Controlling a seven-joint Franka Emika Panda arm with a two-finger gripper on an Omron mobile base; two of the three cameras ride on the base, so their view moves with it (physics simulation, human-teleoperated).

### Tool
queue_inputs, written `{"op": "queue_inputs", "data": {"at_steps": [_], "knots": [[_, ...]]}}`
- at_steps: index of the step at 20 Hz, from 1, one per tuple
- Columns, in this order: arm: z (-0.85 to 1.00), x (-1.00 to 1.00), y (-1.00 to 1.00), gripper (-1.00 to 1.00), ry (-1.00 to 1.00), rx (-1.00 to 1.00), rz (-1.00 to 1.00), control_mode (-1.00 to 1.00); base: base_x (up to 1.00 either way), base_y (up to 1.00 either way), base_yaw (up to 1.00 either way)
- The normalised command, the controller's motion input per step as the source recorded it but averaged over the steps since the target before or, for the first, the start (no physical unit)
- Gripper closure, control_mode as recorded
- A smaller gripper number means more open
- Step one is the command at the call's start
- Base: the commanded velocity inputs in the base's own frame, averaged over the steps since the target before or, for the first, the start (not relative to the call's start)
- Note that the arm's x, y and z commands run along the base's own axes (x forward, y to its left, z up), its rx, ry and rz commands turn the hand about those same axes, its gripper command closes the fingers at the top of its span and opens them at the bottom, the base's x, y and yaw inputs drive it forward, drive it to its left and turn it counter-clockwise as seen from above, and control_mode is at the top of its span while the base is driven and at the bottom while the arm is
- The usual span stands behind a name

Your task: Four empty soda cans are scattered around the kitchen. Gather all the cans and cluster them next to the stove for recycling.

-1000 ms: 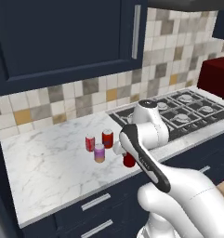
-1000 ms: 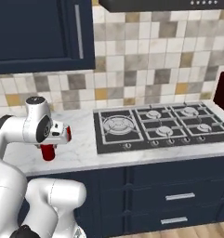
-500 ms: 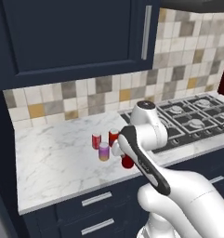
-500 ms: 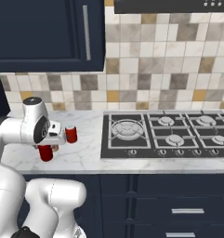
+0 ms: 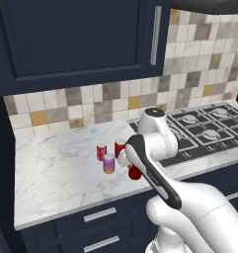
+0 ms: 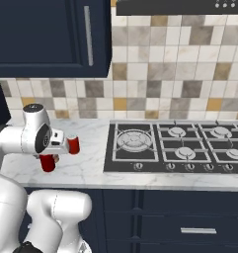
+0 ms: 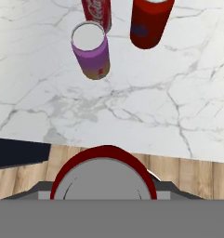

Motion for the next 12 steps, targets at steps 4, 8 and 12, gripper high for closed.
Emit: {"op": "queue_inputs", "data": {"at_steps": [4, 8, 12], "knots": [[0.00, 0.00, 0.00, 1.00, 0.00, 0.00, 0.00, 1.00, 0.00, 0.00, 0.00], [0.00, 0.07, -0.01, 1.00, 0.00, 0.00, 0.00, -1.00, 0.00, 0.00, 0.00], [0.00, 0.43, -0.15, 1.00, 0.00, 0.00, -0.02, -1.00, 0.00, 0.00, 0.00]]}}
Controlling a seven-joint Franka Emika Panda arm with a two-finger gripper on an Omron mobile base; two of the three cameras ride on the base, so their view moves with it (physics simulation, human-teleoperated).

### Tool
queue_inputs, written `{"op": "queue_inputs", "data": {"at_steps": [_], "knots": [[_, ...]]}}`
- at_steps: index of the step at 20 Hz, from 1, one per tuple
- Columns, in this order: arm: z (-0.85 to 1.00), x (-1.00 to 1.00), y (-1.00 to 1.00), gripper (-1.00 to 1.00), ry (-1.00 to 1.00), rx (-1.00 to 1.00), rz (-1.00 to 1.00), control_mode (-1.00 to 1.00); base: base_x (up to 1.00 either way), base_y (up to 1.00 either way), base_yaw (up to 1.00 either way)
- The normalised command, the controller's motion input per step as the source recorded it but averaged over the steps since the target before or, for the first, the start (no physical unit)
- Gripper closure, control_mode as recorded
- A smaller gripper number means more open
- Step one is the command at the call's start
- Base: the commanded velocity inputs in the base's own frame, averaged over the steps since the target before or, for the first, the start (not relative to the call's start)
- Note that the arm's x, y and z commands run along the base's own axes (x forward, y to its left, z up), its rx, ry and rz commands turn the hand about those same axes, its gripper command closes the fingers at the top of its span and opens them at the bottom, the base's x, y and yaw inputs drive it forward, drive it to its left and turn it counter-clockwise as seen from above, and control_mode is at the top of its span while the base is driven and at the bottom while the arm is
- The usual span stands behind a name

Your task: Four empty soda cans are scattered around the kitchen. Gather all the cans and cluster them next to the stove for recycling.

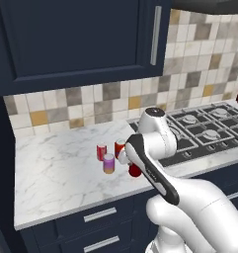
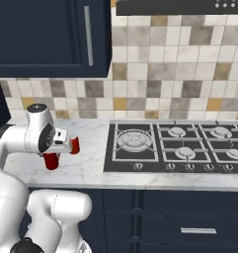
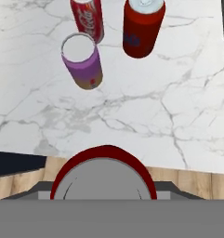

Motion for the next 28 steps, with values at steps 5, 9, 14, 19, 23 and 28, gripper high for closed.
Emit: {"op": "queue_inputs", "data": {"at_steps": [5, 9, 14, 19, 23, 28], "knots": [[-0.02, 0.43, -0.09, 1.00, 0.05, 0.00, 0.00, -1.00, 0.00, 0.00, 0.00], [-0.10, 0.36, 0.00, 1.00, 0.06, 0.00, 0.00, -1.00, 0.00, 0.00, 0.00], [-0.16, 0.28, 0.00, 1.00, 0.00, -0.01, 0.00, -1.00, 0.00, 0.00, 0.00], [-0.21, 0.17, 0.01, 1.00, 0.00, 0.00, 0.00, -1.00, 0.00, 0.00, 0.00], [-0.18, 0.18, 0.00, 1.00, 0.00, 0.00, 0.00, -1.00, 0.00, 0.00, 0.00], [-0.21, 0.23, 0.00, 1.00, 0.01, 0.00, 0.00, -1.00, 0.00, 0.00, 0.00]]}}
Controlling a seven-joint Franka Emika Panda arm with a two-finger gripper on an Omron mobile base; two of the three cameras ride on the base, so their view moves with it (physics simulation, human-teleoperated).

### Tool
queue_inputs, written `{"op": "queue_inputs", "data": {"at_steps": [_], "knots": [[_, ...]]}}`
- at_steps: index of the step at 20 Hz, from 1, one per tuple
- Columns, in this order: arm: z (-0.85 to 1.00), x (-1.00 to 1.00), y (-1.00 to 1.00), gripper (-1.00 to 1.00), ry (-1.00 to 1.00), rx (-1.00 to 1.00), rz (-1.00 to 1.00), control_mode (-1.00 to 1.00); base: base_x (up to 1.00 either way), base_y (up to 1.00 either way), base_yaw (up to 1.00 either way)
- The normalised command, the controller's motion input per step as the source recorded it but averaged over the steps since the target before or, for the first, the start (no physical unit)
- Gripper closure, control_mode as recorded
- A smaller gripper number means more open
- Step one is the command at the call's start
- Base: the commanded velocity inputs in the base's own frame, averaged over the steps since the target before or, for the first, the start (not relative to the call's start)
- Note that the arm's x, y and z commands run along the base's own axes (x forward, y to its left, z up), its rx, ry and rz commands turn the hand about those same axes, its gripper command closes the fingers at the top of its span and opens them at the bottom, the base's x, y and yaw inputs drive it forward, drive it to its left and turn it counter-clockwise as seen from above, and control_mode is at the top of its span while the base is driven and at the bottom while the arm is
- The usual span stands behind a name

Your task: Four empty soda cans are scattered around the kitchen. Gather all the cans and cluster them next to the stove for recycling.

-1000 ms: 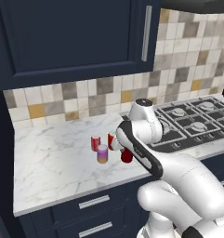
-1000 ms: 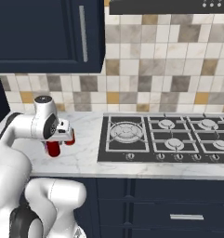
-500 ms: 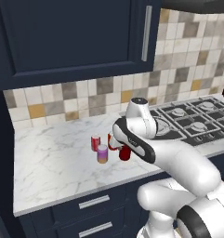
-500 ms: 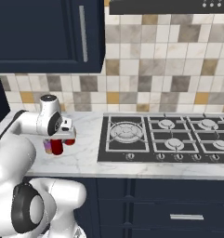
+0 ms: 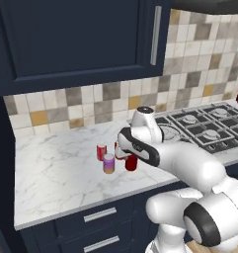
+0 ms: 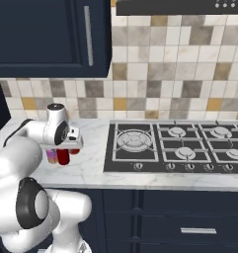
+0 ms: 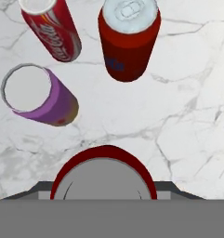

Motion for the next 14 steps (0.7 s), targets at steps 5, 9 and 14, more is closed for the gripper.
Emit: {"op": "queue_inputs", "data": {"at_steps": [5, 9, 14], "knots": [[-0.19, 0.22, 0.01, 1.00, 0.00, -0.01, 0.00, -1.00, 0.00, 0.00, 0.00], [-0.18, 0.22, 0.02, 1.00, 0.00, -0.02, 0.00, -1.00, 0.00, 0.00, 0.00], [-0.19, 0.14, 0.05, 1.00, 0.00, -0.04, 0.00, -1.00, 0.00, 0.00, 0.00]]}}
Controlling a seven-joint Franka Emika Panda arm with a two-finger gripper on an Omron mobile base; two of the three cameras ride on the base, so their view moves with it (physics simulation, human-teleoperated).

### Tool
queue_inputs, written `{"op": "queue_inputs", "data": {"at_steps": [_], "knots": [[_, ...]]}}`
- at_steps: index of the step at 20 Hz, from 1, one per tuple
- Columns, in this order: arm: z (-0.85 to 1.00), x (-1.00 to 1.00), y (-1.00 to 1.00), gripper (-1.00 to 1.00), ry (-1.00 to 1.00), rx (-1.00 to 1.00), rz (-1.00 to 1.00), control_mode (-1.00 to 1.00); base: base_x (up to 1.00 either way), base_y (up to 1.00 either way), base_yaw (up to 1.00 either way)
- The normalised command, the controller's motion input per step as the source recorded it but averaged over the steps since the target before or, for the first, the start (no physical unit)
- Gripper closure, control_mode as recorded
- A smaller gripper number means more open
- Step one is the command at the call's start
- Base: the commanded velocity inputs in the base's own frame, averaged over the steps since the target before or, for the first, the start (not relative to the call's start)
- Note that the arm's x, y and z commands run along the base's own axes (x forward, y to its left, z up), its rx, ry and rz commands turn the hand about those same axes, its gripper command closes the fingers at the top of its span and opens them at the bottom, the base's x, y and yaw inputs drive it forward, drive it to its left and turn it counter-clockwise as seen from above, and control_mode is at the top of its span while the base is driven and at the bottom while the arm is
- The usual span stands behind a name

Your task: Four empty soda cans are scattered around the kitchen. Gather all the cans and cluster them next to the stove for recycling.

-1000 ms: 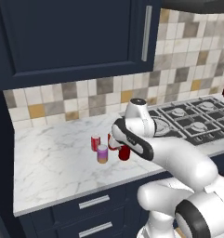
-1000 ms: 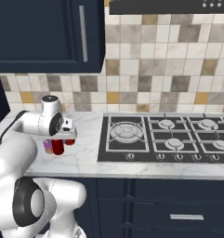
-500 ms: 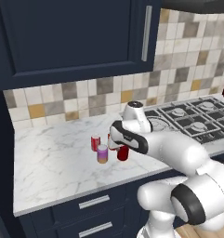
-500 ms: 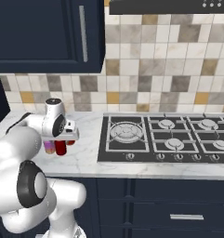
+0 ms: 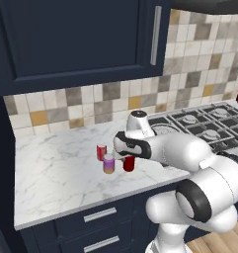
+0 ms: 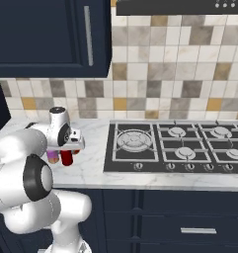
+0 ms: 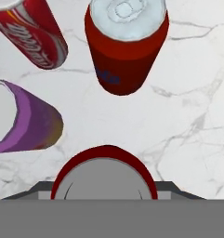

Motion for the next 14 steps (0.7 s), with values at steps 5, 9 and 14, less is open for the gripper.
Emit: {"op": "queue_inputs", "data": {"at_steps": [5, 9, 14], "knots": [[-0.13, 0.15, 0.05, 1.00, -0.05, -0.03, 0.00, -1.00, 0.00, 0.00, 0.00], [-0.11, 0.19, 0.04, 1.00, -0.07, -0.01, 0.00, -1.00, 0.00, 0.00, 0.00], [-0.19, 0.11, 0.00, 1.00, 0.01, 0.00, -0.01, -1.00, 0.00, 0.00, 0.00]]}}
